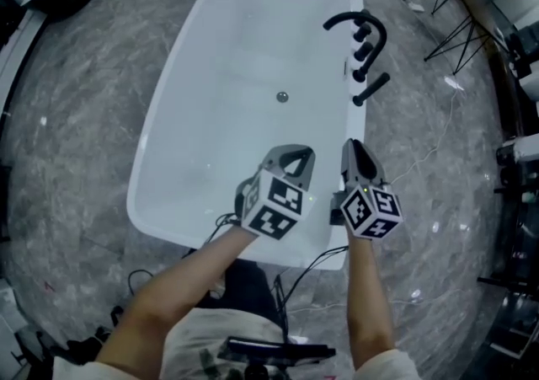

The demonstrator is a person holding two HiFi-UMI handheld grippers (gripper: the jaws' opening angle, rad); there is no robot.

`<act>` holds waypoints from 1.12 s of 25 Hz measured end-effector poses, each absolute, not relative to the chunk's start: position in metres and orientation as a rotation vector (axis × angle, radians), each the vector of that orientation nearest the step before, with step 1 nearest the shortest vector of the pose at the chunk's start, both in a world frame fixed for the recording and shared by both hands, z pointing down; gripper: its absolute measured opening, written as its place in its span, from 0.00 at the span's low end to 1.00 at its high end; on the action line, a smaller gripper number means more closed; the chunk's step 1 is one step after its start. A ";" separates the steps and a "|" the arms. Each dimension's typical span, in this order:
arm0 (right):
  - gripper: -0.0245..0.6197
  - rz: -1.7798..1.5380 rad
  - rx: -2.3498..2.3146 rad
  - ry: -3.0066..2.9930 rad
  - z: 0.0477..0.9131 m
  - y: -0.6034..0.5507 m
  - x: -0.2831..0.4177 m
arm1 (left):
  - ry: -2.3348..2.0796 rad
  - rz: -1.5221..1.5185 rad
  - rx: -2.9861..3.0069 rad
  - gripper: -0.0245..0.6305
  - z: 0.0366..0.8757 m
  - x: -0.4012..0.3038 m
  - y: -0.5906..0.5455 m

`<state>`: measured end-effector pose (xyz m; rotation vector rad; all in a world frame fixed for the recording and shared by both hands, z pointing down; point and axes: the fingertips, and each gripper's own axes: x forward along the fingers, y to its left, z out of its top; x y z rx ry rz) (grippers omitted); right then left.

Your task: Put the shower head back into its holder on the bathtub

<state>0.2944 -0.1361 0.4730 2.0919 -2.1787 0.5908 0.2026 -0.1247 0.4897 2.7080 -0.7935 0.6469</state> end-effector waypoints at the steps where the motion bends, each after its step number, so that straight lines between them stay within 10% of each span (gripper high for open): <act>1: 0.15 0.588 2.092 -2.188 0.467 -0.131 0.284 | -0.787 0.639 2.713 0.05 0.486 0.198 -0.120; 28: 0.06 0.314 2.226 -2.211 0.339 0.032 0.037 | -0.718 0.430 2.836 0.05 0.376 0.000 0.007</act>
